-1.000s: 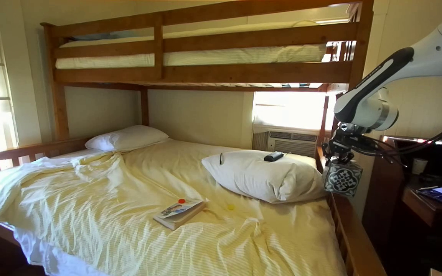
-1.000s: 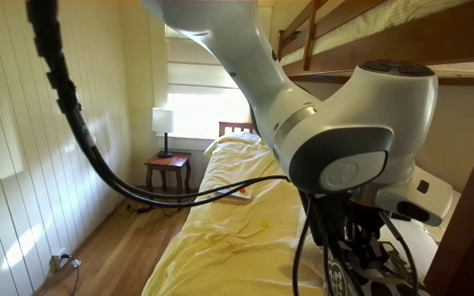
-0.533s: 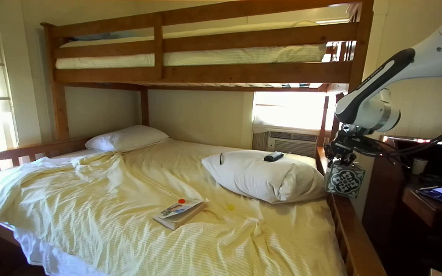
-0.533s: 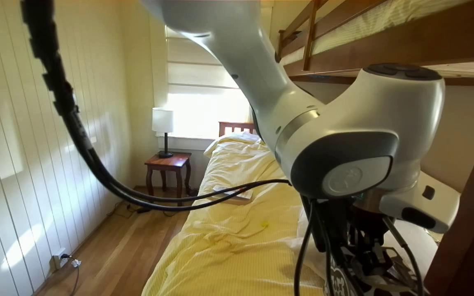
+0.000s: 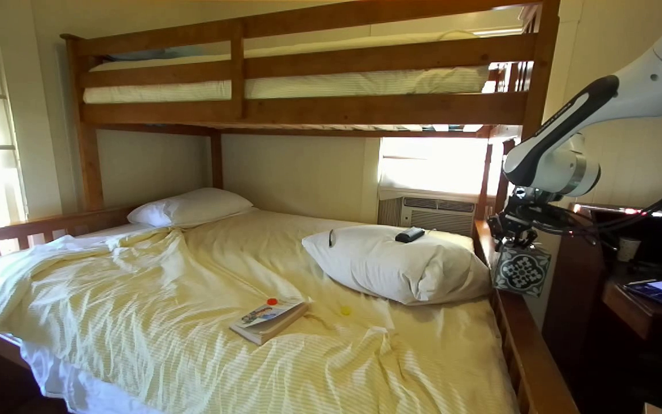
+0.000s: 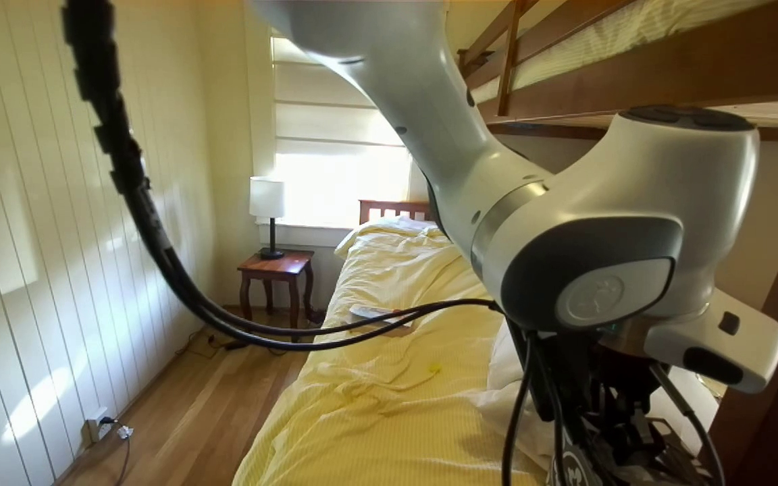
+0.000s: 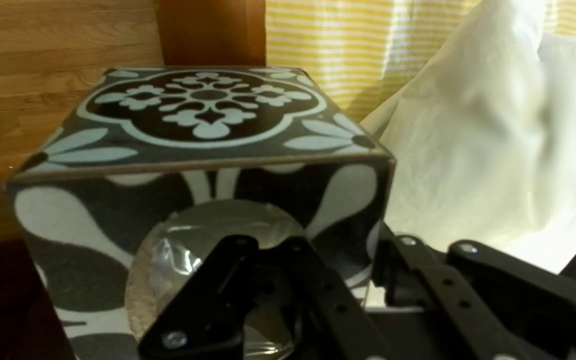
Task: Pick up the box and put it on the handle of the bunker bed
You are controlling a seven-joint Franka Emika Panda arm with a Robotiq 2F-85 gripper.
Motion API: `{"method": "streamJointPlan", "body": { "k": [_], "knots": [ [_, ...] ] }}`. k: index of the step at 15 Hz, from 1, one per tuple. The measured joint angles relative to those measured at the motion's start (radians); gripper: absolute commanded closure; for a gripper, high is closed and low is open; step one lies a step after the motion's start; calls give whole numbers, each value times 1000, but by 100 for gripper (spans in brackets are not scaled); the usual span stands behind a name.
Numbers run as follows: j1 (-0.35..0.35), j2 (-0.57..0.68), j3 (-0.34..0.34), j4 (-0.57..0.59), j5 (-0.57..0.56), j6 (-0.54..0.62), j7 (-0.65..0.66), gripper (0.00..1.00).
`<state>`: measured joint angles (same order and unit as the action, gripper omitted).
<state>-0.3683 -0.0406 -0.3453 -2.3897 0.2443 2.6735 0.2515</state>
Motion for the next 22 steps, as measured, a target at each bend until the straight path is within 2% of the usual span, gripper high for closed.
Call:
{"method": "streamJointPlan", "body": {
  "k": [15, 16, 17, 22],
  "knots": [
    [10, 86, -2, 81, -13, 8, 79, 98],
    [11, 87, -2, 83, -17, 8, 79, 68],
    [11, 89, -2, 84, -21, 8, 80, 66],
    [12, 91, -2, 93, -31, 8, 83, 34]
  ]
}}
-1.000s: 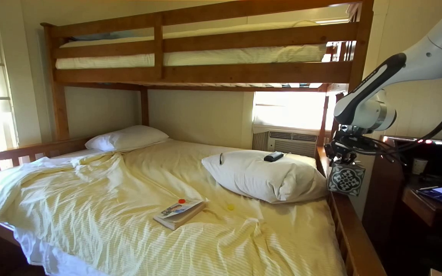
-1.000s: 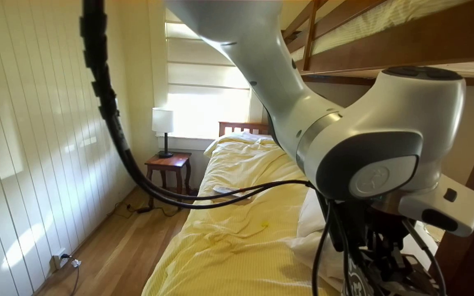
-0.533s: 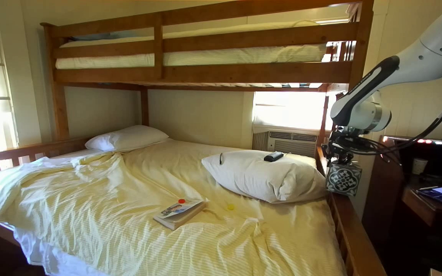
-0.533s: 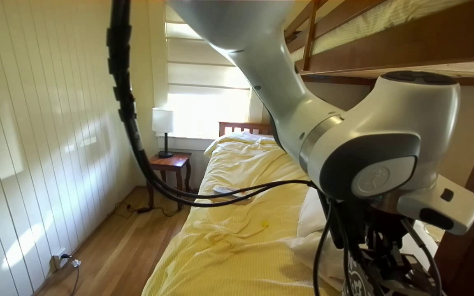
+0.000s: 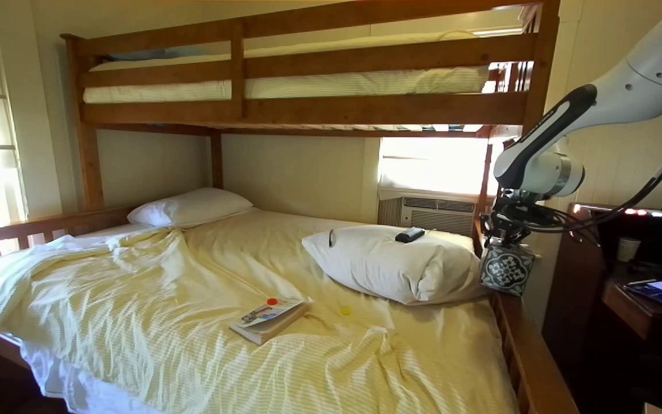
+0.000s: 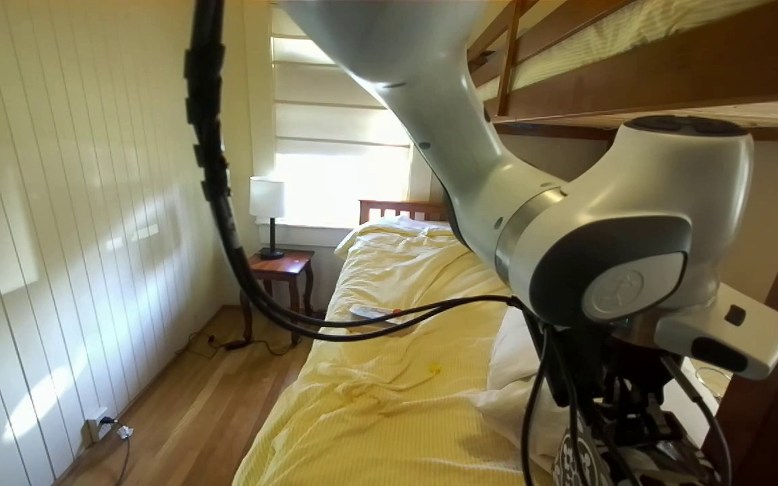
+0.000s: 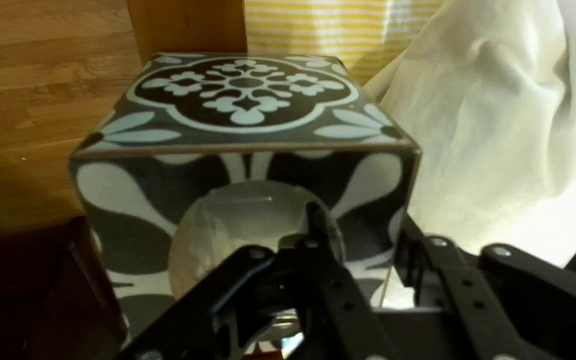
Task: Pick up the box and put it on the handle of the bunker bed
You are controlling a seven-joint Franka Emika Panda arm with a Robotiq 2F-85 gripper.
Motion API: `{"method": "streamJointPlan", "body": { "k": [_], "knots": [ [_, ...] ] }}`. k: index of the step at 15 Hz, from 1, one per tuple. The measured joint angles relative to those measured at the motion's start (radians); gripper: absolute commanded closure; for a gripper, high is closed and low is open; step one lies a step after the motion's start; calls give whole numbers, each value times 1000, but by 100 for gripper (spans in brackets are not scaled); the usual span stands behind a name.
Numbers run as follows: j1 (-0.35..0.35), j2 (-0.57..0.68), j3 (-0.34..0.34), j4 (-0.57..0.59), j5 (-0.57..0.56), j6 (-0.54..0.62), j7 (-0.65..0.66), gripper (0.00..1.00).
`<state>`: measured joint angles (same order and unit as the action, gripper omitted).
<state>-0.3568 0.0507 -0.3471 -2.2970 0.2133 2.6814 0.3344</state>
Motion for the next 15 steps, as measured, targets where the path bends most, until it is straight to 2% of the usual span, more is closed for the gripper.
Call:
{"method": "streamJointPlan", "body": {
  "k": [4, 5, 10, 15],
  "knots": [
    [1, 0, -1, 6, -38, -2, 29, 5],
    [1, 0, -1, 6, -57, -4, 43, 1],
    [2, -12, -2, 9, -93, -13, 93, 0],
    [7, -93, 4, 7, -92, 3, 113, 0]
  ]
}}
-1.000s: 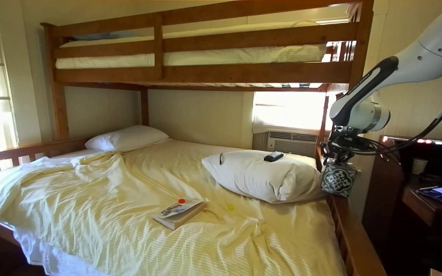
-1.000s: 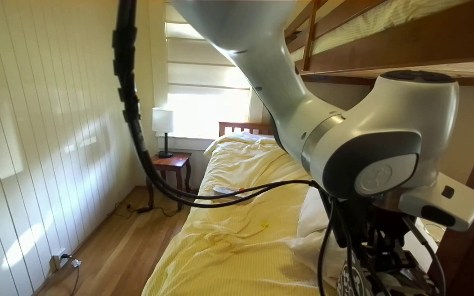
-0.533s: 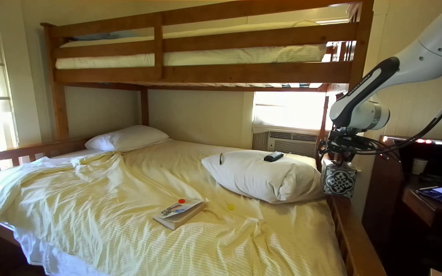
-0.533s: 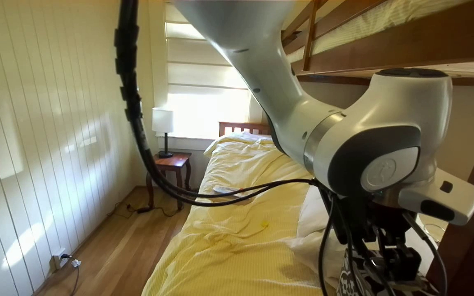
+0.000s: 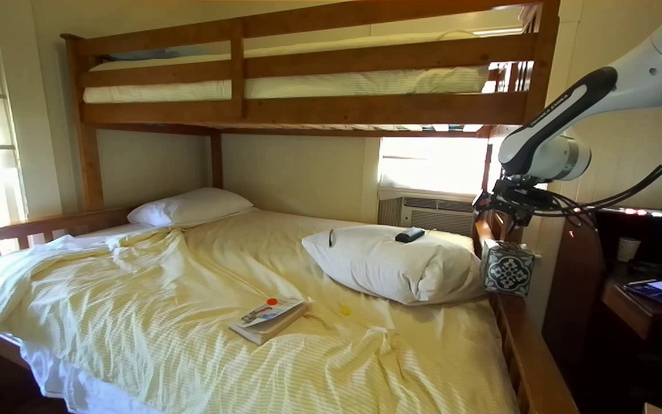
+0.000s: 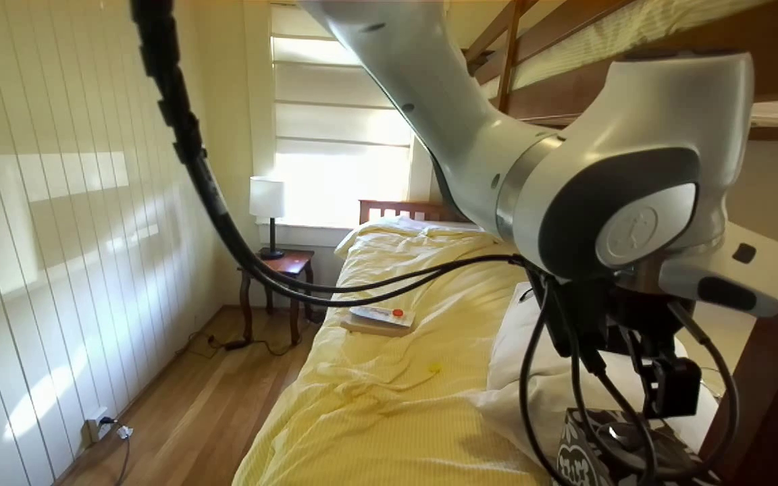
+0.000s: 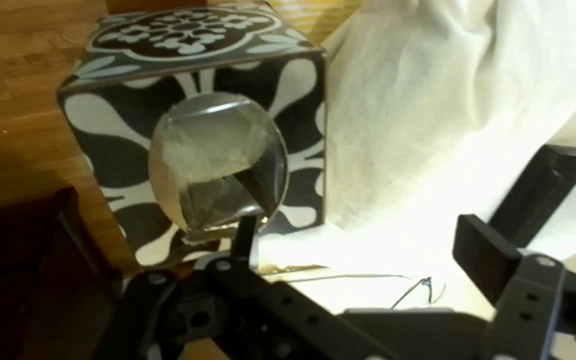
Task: Pick up the box and put it on the handle of the bunker bed
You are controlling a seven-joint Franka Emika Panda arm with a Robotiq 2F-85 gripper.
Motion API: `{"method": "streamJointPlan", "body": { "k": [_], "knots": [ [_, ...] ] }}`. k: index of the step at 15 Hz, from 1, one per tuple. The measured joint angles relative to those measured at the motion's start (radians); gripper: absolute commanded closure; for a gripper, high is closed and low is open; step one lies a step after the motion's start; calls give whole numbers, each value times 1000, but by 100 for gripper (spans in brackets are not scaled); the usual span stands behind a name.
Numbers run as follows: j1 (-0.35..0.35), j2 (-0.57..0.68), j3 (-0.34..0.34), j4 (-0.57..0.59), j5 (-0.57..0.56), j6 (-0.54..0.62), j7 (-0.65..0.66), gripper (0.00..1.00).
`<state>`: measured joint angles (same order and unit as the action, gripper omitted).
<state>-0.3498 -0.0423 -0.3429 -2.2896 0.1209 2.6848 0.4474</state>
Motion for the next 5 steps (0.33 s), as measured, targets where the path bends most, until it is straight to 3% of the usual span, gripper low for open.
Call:
{"method": "streamJointPlan", "body": {
  "k": [5],
  "knots": [
    [14, -81, 36, -11, 31, 69, 7, 0]
  ]
}}
